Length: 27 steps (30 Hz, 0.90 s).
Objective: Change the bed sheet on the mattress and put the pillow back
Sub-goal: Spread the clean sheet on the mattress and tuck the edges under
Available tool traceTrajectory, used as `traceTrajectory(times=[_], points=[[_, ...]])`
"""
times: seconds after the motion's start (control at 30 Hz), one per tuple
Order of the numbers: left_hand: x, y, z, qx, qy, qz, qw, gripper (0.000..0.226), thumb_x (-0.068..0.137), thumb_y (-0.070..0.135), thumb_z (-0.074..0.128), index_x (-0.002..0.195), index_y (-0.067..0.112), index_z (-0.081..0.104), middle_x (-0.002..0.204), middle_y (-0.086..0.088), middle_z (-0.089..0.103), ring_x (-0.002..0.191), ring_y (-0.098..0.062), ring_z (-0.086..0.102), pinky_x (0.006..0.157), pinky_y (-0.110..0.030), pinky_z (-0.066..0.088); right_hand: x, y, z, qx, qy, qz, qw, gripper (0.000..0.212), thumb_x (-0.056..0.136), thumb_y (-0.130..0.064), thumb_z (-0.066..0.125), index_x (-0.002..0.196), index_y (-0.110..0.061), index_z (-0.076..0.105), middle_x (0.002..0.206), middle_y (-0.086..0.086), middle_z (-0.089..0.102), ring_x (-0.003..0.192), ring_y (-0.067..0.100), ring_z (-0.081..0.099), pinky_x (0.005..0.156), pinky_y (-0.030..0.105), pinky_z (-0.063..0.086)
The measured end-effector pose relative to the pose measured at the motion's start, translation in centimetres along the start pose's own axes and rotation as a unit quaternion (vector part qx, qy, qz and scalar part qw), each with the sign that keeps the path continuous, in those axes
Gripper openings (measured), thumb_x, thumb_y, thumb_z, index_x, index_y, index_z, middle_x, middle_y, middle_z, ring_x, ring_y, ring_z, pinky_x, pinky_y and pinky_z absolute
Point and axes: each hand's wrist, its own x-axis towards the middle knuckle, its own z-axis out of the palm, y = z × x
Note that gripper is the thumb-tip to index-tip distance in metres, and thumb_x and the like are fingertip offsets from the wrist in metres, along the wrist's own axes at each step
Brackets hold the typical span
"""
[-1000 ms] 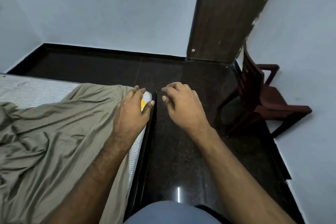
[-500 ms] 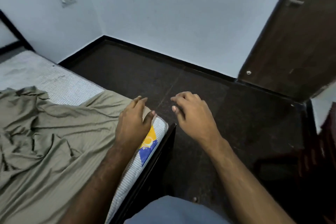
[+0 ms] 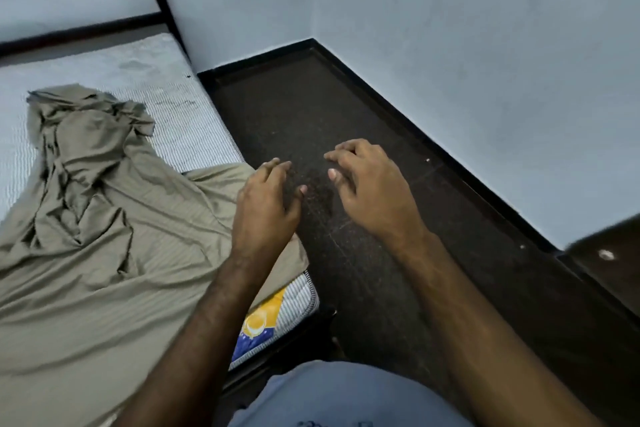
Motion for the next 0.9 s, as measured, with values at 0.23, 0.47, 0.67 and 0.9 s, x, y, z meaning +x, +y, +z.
traceTrajectory(times=[0.23,0.47,0.67,0.9], points=[[9.5,4.0,3.8,0.055,0.032,-0.076,0.995,0.051,0.097,0.034,0.064,0.142,0.011,0.055,0.146,-0.008,0.054,0.137,-0.023,0.047,0.113,-0.042,0.04,12.3,8.5,-0.7,0.113,-0.028,-0.053,0.992,0.025,0.1,-0.024,0.057,0.122,-0.019,0.067,0.12,-0.003,0.06,0.111,0.014,0.053,0.091,0.027,0.045],[13.5,7.0,8.6,0.05,0.13,-0.267,0.954,0.049,0.095,0.034,0.065,0.138,0.01,0.059,0.138,-0.009,0.059,0.13,-0.026,0.052,0.108,-0.043,0.043,20.8,13.4,4.4,0.175,-0.178,-0.21,0.945,0.028,0.099,-0.025,0.058,0.125,-0.019,0.066,0.123,-0.003,0.057,0.115,0.016,0.051,0.095,0.031,0.046],[16.4,13.5,12.7,0.102,0.199,-0.393,0.892,0.053,0.092,0.037,0.059,0.135,0.007,0.06,0.138,-0.014,0.06,0.126,-0.032,0.057,0.105,-0.046,0.047,27.6,16.8,4.3,0.244,-0.271,-0.335,0.869,0.025,0.099,-0.024,0.061,0.122,-0.018,0.068,0.117,-0.001,0.058,0.114,0.016,0.052,0.096,0.024,0.04],[16.6,19.4,14.8,0.198,0.25,-0.482,0.816,0.05,0.095,0.032,0.065,0.139,0.01,0.056,0.142,-0.014,0.057,0.132,-0.032,0.052,0.109,-0.048,0.042,28.8,18.2,4.1,0.285,-0.32,-0.427,0.796,0.026,0.098,-0.022,0.063,0.122,-0.015,0.068,0.117,0.004,0.059,0.116,0.023,0.054,0.104,0.031,0.041]])
